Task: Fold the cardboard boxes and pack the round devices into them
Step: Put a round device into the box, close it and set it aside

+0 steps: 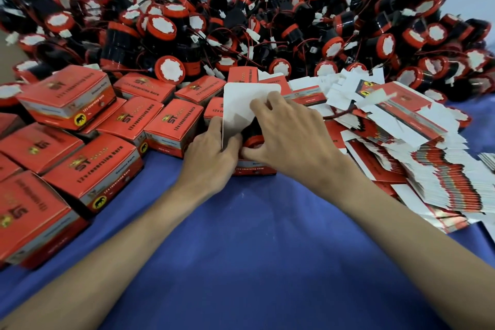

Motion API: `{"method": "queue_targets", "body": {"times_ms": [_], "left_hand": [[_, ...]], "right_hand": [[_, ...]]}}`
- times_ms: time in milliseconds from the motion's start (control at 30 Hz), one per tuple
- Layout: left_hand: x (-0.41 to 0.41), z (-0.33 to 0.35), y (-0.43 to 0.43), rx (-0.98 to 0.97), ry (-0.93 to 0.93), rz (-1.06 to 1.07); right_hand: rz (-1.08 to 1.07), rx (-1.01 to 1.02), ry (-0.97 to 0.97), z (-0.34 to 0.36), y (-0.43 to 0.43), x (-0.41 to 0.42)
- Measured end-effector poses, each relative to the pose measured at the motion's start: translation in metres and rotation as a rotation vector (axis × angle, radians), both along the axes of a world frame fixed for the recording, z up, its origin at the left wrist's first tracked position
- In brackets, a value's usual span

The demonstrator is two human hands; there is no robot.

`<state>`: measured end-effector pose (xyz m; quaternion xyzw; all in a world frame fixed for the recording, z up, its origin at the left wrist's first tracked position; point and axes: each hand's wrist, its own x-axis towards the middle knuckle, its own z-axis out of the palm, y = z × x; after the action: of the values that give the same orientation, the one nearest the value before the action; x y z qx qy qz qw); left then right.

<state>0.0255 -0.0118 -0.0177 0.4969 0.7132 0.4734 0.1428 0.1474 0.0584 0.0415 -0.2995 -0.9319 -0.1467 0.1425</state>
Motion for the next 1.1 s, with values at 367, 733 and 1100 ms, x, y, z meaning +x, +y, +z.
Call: {"method": "queue_targets", "body": {"times_ms": [367,733,1100], "left_hand": [[0.0,-0.005,0.001,-0.018,0.145,0.003],[-0.002,-0.005,0.003,-0.049,0.146,-0.027],[0.003,-0.005,0.001,-0.03,0.198,-0.083]], "right_hand": [[0.235,-0.168,-0.255,0.026,0.028,0.02],[0.064,-0.358,0.149,0.024,0.022,0.011],[0.005,0.169,-0.202,0.014,-0.011,0.005]]}}
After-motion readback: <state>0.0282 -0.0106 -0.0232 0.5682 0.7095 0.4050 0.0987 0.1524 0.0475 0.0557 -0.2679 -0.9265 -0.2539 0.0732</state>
